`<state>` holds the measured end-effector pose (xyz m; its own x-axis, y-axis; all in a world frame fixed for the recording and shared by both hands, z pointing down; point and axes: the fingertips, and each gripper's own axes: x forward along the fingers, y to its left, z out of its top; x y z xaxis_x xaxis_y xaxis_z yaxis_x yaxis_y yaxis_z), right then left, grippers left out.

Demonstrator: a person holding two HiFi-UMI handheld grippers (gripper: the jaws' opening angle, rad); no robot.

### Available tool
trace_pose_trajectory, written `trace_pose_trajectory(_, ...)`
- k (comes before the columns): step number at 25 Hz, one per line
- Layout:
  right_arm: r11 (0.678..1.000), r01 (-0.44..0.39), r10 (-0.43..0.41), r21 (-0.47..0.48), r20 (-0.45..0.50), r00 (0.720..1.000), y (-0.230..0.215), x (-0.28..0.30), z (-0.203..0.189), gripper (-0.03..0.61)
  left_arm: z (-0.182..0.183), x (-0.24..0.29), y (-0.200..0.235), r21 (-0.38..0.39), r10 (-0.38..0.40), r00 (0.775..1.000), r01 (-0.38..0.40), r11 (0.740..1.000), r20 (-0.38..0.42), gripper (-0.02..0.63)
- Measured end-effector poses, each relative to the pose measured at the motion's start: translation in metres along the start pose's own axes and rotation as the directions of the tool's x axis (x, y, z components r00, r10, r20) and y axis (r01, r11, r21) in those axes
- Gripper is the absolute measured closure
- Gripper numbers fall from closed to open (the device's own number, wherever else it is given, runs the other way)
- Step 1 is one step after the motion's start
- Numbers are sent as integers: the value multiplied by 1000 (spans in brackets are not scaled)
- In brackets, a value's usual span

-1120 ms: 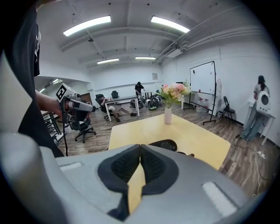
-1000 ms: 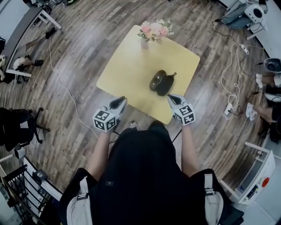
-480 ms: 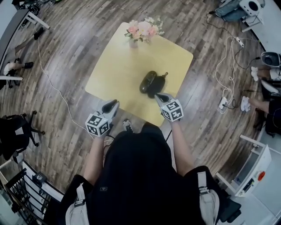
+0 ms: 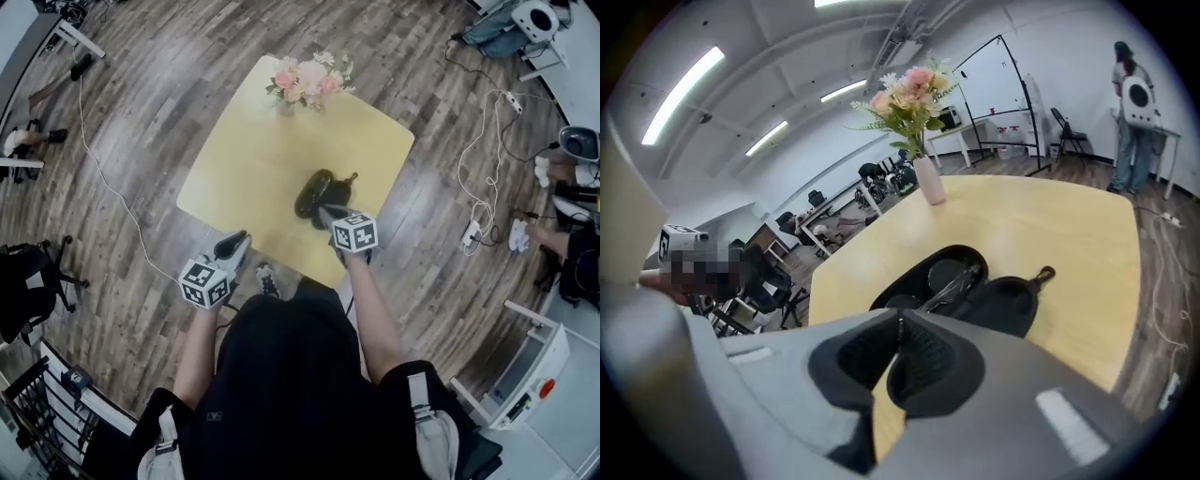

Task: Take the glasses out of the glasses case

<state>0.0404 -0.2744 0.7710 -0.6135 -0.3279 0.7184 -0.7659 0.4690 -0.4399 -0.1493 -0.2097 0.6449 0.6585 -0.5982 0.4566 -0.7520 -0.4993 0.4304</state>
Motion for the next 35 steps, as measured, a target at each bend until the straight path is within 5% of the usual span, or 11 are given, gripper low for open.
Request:
trace_pose_trajectory(6,998,49,-48,44,-27,998,-20,17,11,518,2,6,10,-17,8,1000,-9,1000,-4,555)
trace_pose_trajectory(15,967,91,-77,238,-68,995,-43,37,12,476,-2,13,12,-45,16,1000,-16,999,-8,555)
trace_pose_trajectory(35,860,-9,6,510,8,1000,-49,52,21,509,2,20,9,-43,-3,1000,3,999,-12,555)
